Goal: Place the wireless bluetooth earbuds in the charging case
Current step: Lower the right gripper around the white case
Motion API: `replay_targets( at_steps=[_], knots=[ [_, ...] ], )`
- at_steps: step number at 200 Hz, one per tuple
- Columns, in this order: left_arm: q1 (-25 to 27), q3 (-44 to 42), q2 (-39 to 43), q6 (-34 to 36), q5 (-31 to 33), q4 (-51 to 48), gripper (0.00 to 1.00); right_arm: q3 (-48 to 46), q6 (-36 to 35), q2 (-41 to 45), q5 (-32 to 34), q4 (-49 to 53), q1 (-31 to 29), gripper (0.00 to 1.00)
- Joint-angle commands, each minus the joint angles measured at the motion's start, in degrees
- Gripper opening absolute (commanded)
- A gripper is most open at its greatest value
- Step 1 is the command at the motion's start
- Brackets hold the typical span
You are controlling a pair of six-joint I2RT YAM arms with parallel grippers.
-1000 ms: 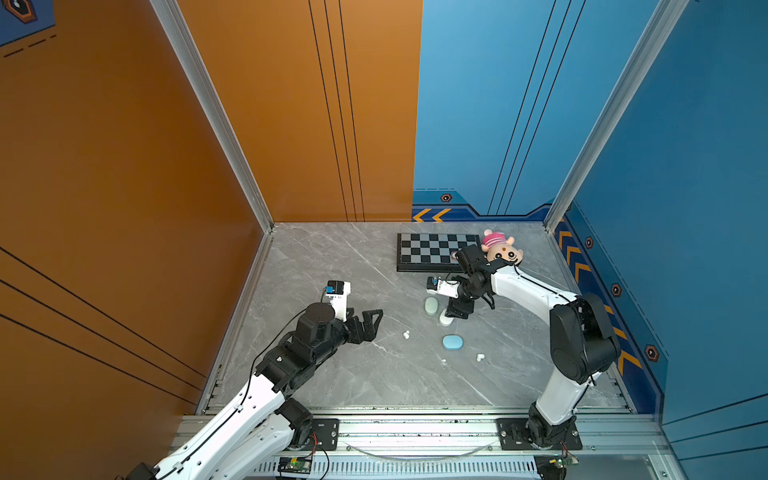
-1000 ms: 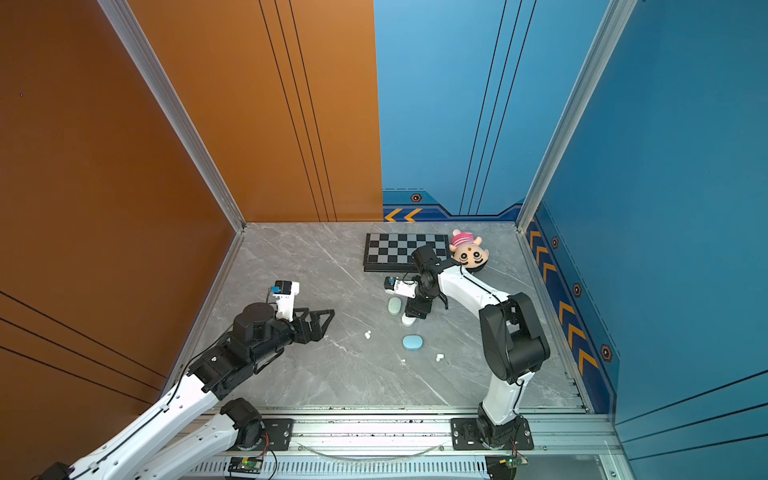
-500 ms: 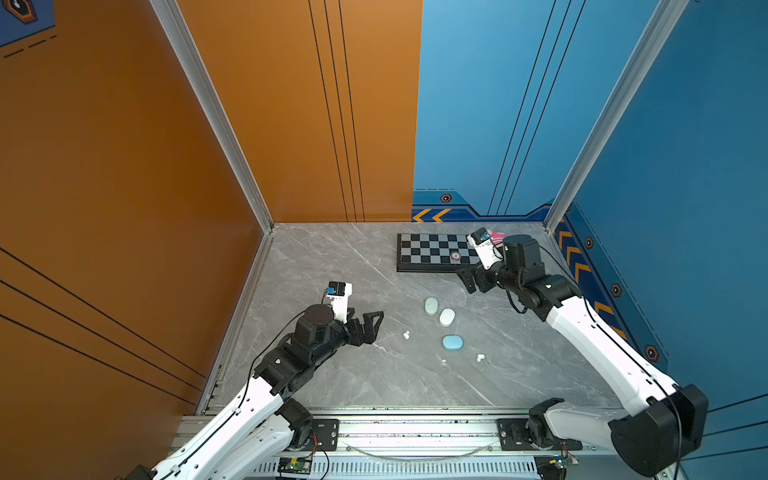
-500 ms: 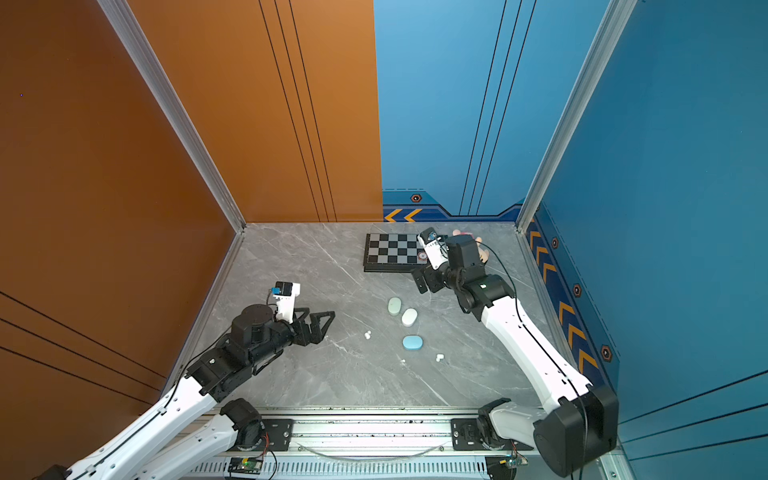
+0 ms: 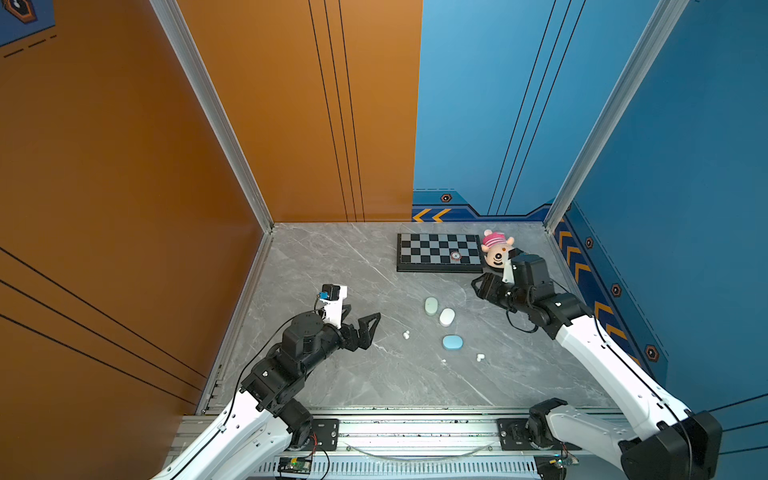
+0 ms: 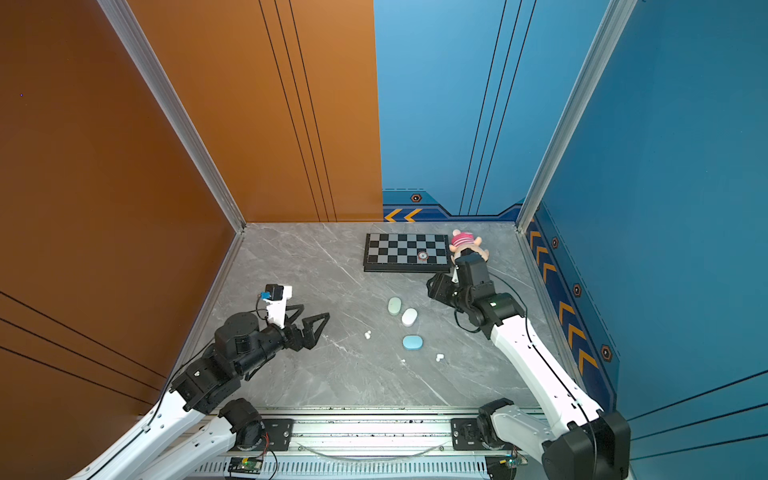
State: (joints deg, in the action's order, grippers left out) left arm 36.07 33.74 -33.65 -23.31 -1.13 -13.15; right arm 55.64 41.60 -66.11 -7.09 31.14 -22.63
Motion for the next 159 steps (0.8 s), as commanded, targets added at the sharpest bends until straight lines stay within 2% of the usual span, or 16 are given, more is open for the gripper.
replay_targets(
  at_steps=[1,39,67,115,159],
  knots=[
    [0.4,-1.0,-0.6,2.7,-0.6,0.2,0.98,-0.5,10.8,-5.0,6.3,6.1,-5.1,0.64],
    [0.1,-1.2,-1.9,3.2,-1.7,0.7,0.98,4.1,12.3,-18.0,4.9,5.9,-10.0,0.66],
    [-0.5,-1.1,-2.2,3.3,-2.4,0.3,0.98,7.2,13.6,-25.2,5.3,5.6,-11.1,0.65],
    [-1.4,-2.2,-0.6,2.8,-3.0,0.7,0.98,9.6,15.7,-31.5,6.1,4.3,-11.3,0.55],
    [-2.4,-3.0,0.8,2.0,-3.0,0.7,0.98,11.3,14.7,-35.2,7.2,4.3,-11.4,0.52]
  ],
)
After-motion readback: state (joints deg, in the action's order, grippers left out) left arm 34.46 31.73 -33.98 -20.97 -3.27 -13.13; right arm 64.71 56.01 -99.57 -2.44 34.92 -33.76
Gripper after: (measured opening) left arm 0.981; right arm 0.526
